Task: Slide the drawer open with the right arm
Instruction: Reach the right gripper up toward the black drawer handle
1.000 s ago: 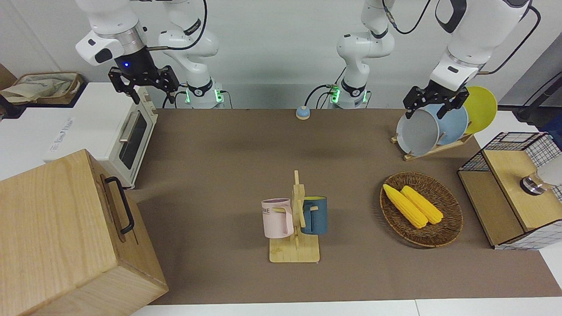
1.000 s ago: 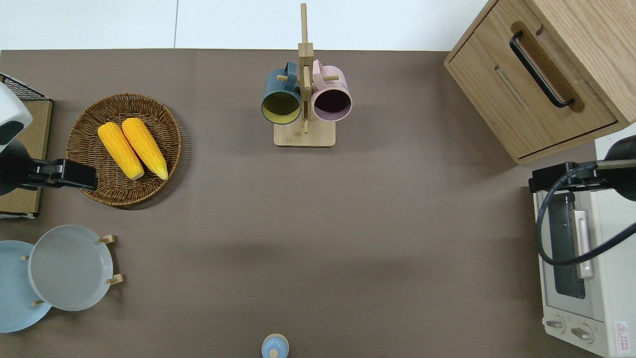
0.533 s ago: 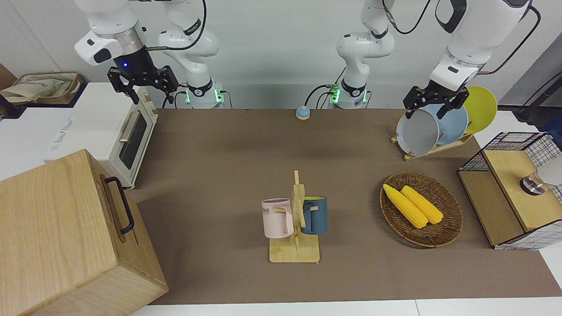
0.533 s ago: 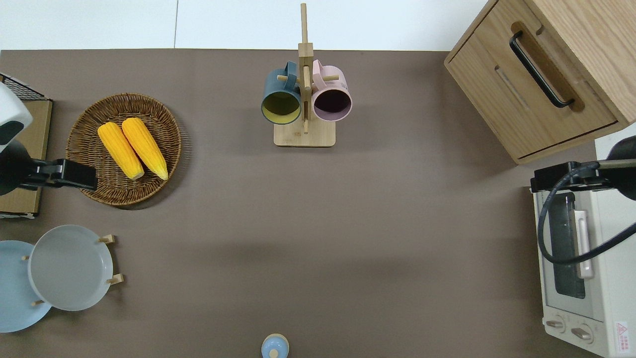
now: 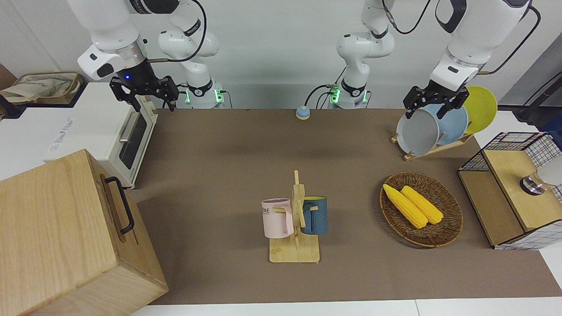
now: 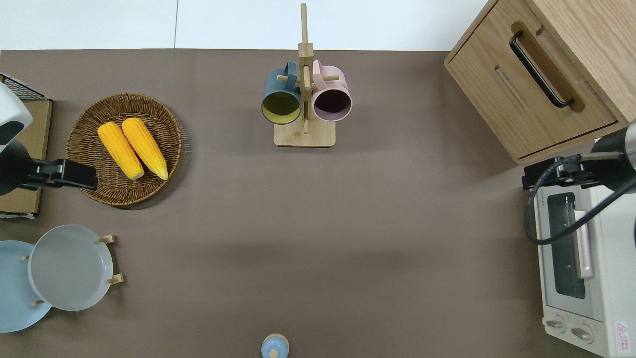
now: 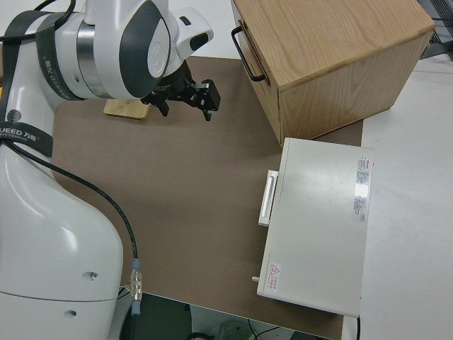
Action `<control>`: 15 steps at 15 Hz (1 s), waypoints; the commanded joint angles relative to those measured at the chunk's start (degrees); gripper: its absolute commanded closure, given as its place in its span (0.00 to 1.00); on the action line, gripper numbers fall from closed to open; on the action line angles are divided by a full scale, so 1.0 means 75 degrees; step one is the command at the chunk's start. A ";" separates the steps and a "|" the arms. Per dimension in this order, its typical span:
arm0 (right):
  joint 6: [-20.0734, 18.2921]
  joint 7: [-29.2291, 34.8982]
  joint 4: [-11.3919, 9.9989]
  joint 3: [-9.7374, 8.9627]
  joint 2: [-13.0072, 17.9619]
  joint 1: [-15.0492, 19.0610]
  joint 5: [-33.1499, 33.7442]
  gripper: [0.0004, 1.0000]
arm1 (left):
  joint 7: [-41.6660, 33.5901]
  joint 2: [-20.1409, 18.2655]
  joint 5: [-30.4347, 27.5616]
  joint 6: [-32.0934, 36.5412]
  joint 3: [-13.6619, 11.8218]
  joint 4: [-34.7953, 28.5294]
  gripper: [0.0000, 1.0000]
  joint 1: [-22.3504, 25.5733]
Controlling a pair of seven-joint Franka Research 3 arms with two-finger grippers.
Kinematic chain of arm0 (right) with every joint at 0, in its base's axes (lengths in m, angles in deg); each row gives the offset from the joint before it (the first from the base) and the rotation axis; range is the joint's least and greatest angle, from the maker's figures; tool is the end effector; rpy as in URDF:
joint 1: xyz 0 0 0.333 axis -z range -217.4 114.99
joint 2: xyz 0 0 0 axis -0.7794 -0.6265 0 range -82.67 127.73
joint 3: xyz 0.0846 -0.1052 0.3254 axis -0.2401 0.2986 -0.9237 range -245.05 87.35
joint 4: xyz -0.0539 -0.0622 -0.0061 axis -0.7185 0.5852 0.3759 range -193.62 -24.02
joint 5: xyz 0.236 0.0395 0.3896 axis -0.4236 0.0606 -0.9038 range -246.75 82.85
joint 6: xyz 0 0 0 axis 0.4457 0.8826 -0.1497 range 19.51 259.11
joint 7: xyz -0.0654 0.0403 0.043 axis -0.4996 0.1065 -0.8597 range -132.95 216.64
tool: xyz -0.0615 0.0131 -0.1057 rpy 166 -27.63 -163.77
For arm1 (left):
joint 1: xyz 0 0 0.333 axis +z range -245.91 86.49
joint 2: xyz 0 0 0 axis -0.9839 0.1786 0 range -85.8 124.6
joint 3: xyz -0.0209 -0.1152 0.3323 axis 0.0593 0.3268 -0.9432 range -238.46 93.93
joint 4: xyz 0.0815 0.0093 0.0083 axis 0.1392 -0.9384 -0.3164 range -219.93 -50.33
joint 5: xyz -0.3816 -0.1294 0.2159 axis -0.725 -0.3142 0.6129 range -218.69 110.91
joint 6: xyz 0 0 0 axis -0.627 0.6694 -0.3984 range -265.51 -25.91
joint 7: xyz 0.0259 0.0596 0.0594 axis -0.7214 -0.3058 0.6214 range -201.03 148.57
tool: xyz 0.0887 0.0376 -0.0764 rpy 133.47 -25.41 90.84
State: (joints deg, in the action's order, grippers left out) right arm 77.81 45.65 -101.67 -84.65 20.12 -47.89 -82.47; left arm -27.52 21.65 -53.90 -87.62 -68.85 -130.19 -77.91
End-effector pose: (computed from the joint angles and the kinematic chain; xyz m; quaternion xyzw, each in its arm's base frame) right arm 0.6219 0.0267 0.6617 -0.9995 0.0111 0.0287 0.0050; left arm 0.6277 -0.0170 0.6478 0.9995 -0.0254 -0.0166 0.0012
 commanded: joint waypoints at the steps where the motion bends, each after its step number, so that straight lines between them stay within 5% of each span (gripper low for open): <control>1: 0.0115 0.0032 0.0125 -0.0024 -0.0240 0.0015 0.0221 0.02 | -0.0074 0.0087 0.0131 0.0150 0.0049 0.0199 0.01 0.0029; 9: 0.0666 0.0020 0.0406 -0.0586 -0.0626 -0.0488 0.3405 0.02 | -0.0074 0.0087 0.0131 0.0150 0.0049 0.0199 0.01 0.0029; 15: 0.0959 0.0359 0.0383 -0.0668 -0.1329 -0.1321 0.5681 0.02 | -0.0074 0.0087 0.0131 0.0150 0.0049 0.0187 0.01 0.0029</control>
State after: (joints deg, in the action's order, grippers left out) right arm 82.83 46.30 -100.15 -89.52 13.99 -56.41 -45.25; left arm -27.52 21.65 -53.90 -87.62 -68.85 -130.19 -77.91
